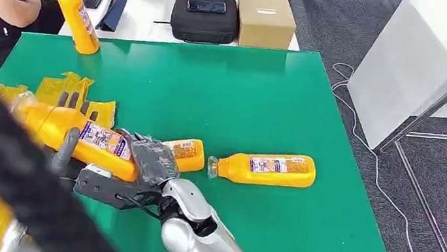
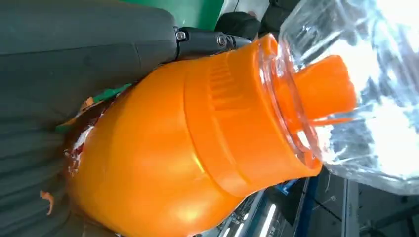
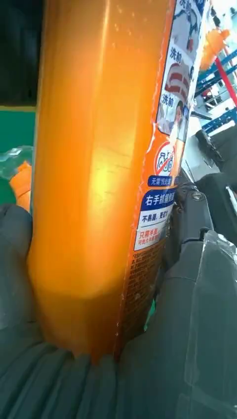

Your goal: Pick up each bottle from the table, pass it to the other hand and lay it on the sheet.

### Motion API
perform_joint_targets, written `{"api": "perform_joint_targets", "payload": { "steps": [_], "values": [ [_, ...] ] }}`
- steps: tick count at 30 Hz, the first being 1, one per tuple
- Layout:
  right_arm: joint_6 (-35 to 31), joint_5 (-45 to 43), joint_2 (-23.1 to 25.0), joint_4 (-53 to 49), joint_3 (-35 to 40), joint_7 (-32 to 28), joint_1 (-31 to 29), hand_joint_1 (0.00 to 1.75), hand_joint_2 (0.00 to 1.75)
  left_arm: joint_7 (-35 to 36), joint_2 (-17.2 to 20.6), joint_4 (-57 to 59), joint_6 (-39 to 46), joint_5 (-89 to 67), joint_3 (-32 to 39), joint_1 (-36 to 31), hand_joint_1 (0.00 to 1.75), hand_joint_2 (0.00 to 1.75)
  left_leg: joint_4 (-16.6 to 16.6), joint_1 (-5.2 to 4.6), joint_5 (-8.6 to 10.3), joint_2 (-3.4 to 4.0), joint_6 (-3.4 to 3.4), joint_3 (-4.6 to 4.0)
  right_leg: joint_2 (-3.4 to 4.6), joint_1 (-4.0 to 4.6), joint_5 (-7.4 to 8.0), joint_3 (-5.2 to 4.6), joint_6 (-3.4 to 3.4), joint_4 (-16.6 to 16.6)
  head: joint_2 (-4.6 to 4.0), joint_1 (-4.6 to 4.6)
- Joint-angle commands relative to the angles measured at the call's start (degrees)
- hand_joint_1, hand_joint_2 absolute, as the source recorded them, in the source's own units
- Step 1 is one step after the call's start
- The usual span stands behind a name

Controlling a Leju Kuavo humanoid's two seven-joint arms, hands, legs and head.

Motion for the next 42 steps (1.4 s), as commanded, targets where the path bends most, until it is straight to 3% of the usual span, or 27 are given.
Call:
{"api": "perform_joint_targets", "payload": {
  "steps": [1,30,31,32,38,39,42],
  "values": [
    [0.09,0.08,-2.66,1.64,2.68,-0.17,-0.86,1.75,1.75,-0.77,1.08,5.22,-3.45,-0.19,-0.11,-4.22,1.75,1.75,-0.06,0.05,0.01,-0.11,-0.06,0.1,-0.16,0.05,-0.01,0.16,-0.01,-0.08,0.0,0.0],
    [-0.57,1.9,-2.82,2.81,2.07,-1.84,-1.22,1.75,1.75,-1.37,0.33,2.32,-3.52,0.1,1.15,-2.46,1.75,1.75,-0.07,0.06,-0.03,-0.08,-0.08,0.2,-0.15,0.07,-0.04,0.24,-0.02,-0.12,0.0,0.0],
    [-2.33,2.83,-2.82,2.98,2.02,-2.18,-1.25,0.21,1.75,-1.64,0.22,2.01,-3.54,-0.26,1.61,-2.25,1.75,1.75,-0.1,0.08,-0.05,-0.06,-0.1,0.26,-0.14,0.09,-0.05,0.3,-0.02,-0.15,0.0,0.0],
    [-3.11,2.79,-2.63,3.08,1.64,-2.45,-1.15,0.0,1.75,-1.52,0.17,1.85,-3.53,-0.18,2.13,-2.14,1.75,1.75,-0.08,0.04,-0.01,-0.03,-0.06,0.15,-0.09,0.04,-0.02,0.17,-0.01,-0.11,0.0,0.0],
    [-3.61,2.77,-2.69,2.62,1.27,-2.47,-1.36,0.0,1.75,-1.62,0.52,1.7,-3.52,-0.28,2.53,-1.99,1.75,1.75,-0.05,0.04,-0.02,0.0,-0.06,0.11,-0.05,0.05,-0.01,0.15,-0.01,-0.08,0.0,0.0],
    [-3.77,2.67,-2.71,2.15,1.13,-2.51,-1.19,0.0,0.0,-1.61,0.37,1.64,-3.53,-0.27,2.57,-2.05,1.75,1.75,-0.06,0.06,-0.04,0.01,-0.09,0.2,-0.07,0.07,-0.02,0.23,-0.02,-0.1,0.0,0.0],
    [-6.52,0.64,-2.73,-0.19,-0.81,-4.15,-0.1,0.0,0.0,-2.23,0.49,0.97,-3.42,-0.82,2.82,-1.73,1.75,1.75,-0.07,0.05,-0.02,-0.04,-0.07,0.14,-0.1,0.05,-0.02,0.18,-0.02,-0.09,0.0,0.0]
  ]
}}
